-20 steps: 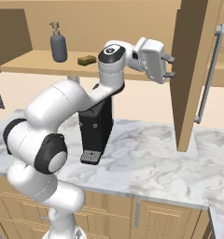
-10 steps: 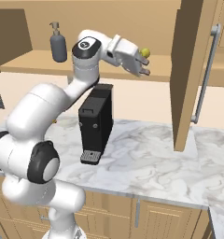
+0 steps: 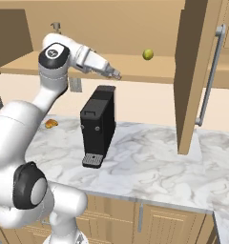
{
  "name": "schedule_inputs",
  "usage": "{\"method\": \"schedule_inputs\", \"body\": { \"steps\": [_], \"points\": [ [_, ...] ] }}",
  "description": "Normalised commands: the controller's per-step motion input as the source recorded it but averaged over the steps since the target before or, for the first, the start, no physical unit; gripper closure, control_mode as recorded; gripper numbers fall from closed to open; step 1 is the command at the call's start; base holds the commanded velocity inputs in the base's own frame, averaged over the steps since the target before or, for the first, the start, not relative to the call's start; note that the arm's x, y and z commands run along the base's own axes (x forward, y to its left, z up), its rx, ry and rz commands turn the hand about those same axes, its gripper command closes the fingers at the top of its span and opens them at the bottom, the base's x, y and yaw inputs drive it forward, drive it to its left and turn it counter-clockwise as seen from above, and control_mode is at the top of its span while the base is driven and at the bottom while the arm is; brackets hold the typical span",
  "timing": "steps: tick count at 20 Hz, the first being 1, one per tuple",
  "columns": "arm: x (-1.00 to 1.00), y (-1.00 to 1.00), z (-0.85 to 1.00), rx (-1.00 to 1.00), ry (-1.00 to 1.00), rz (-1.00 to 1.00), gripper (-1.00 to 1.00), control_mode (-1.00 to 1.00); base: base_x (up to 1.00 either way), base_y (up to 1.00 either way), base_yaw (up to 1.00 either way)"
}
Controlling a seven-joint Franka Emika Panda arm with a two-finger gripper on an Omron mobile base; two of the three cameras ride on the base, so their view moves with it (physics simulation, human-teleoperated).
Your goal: Pick the soap dispenser and sponge from the cabinet and place them on the counter.
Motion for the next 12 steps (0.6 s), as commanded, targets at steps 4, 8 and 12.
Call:
{"method": "schedule_inputs", "body": {
  "steps": [4,8,12],
  "points": [
    [-0.03,0.23,0.0,0.19,-0.14,0.23,-1.0,-1.0,0.0,0.0,0.0],
    [0.0,0.03,0.0,0.22,-0.18,0.24,-1.0,-1.0,0.0,0.0,0.0],
    [0.0,0.0,0.0,0.24,-0.2,0.26,-1.0,-1.0,0.0,0.0,0.0]
  ]
}}
